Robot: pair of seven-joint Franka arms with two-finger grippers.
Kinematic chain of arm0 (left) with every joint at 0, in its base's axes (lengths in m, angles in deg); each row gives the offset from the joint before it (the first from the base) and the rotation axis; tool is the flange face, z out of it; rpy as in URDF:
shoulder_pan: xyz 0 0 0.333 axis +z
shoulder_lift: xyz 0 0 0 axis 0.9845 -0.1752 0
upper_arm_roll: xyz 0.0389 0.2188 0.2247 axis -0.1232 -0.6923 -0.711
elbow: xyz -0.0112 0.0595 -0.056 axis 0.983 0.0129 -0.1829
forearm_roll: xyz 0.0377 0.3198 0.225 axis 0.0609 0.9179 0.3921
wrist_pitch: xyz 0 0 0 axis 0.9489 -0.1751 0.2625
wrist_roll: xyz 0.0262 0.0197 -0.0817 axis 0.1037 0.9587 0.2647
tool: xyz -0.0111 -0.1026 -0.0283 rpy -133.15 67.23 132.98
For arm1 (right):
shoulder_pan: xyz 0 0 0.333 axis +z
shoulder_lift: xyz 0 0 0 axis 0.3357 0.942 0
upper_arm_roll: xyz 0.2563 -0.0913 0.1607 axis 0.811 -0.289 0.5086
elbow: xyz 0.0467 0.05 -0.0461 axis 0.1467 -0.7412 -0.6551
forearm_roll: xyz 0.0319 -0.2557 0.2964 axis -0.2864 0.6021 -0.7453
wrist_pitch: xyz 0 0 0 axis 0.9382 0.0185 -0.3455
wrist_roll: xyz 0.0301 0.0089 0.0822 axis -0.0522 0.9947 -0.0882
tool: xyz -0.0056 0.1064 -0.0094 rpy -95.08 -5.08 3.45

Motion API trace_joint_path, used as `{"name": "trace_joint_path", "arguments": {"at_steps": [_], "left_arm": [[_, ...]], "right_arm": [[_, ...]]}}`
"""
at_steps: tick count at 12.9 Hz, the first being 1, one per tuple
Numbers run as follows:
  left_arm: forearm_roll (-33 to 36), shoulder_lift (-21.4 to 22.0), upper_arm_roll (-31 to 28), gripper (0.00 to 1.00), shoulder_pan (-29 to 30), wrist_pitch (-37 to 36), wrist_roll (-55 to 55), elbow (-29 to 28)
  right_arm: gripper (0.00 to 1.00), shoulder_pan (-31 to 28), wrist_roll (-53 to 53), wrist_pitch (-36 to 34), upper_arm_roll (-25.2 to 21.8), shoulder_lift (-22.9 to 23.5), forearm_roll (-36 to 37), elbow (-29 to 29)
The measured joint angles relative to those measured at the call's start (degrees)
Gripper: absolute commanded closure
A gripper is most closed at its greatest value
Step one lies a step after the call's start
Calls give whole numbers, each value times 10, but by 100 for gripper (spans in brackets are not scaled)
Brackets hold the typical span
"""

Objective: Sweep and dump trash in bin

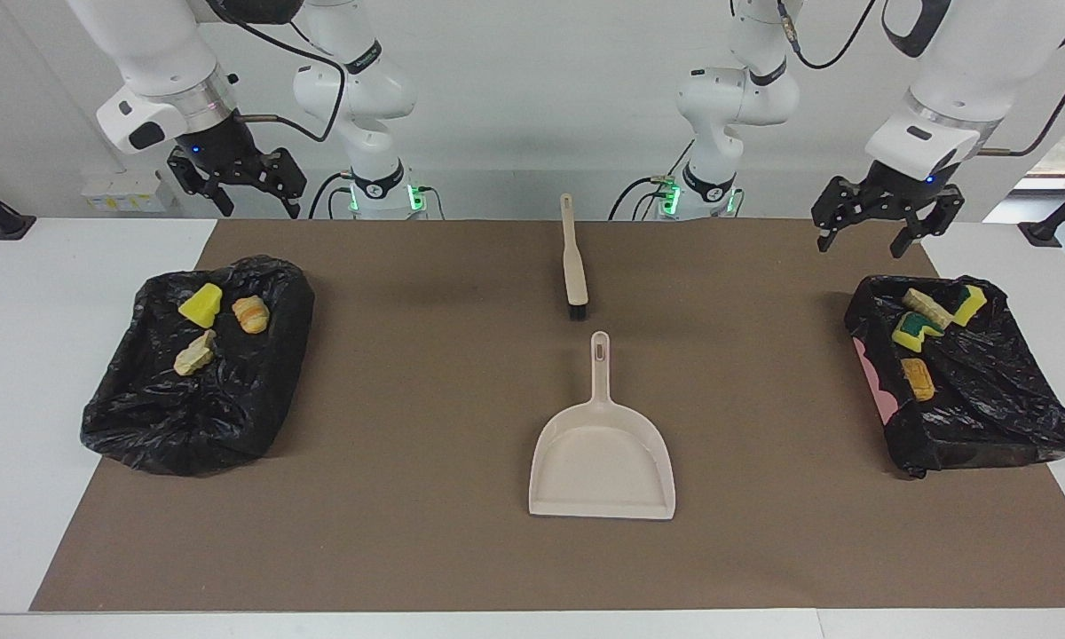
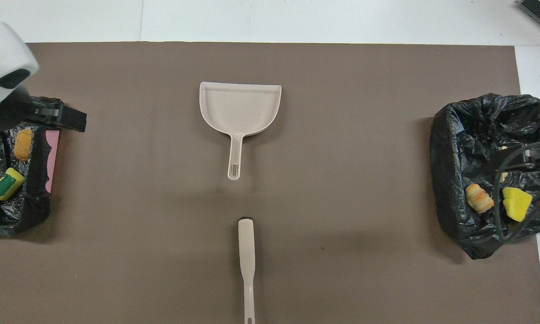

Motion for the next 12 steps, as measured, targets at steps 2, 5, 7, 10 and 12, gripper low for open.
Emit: {"name": "trace_joint_path", "arguments": {"at_steps": [2, 5, 7, 10, 12], "left_arm": [[-8, 7, 0, 0, 3, -8, -2, 3], [-11, 17, 2, 0, 3, -14, -2, 3], [-11, 21, 2, 0, 3, -17, -2, 3], [-11, 22, 2, 0, 3, -18, -2, 2], [-11, 22, 2, 0, 3, -18, -2, 1]], "right_arm": [[0, 0, 0, 0, 0, 0, 0, 0], [0, 0, 0, 0, 0, 0, 0, 0], [0, 0, 0, 0, 0, 0, -1, 0], [0, 0, 0, 0, 0, 0, -1, 0], [0, 0, 0, 0, 0, 0, -1, 0]]}}
